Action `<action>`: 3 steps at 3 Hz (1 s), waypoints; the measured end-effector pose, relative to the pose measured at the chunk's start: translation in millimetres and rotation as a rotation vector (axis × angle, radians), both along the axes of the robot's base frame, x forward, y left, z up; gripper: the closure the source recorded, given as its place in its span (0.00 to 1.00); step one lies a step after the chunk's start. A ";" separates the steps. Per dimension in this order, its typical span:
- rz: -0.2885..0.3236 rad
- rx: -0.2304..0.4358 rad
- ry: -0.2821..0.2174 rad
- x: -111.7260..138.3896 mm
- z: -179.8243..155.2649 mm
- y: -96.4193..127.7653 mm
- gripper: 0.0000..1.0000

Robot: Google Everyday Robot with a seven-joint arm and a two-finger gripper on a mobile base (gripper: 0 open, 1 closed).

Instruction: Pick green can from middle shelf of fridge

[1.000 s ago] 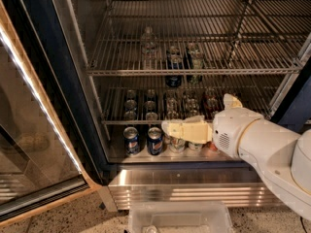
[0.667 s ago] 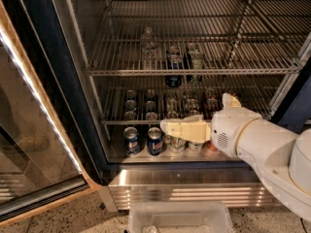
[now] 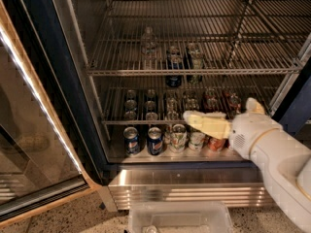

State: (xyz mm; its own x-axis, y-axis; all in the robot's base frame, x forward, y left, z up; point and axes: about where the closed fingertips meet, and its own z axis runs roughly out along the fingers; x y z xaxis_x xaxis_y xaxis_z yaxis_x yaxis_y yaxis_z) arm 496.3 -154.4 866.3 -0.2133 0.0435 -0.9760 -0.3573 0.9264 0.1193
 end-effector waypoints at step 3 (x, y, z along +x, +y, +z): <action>-0.099 0.048 -0.104 7.1 -34.4 -35.8 0.00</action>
Offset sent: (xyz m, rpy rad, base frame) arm 0.0275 0.0300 -0.0541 0.1090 -0.1703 0.0128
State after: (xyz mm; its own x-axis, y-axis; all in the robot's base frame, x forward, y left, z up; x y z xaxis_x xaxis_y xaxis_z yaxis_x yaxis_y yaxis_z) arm 503.3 -190.3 831.9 -0.1037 0.1064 -0.9889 -0.2772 0.9518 0.1315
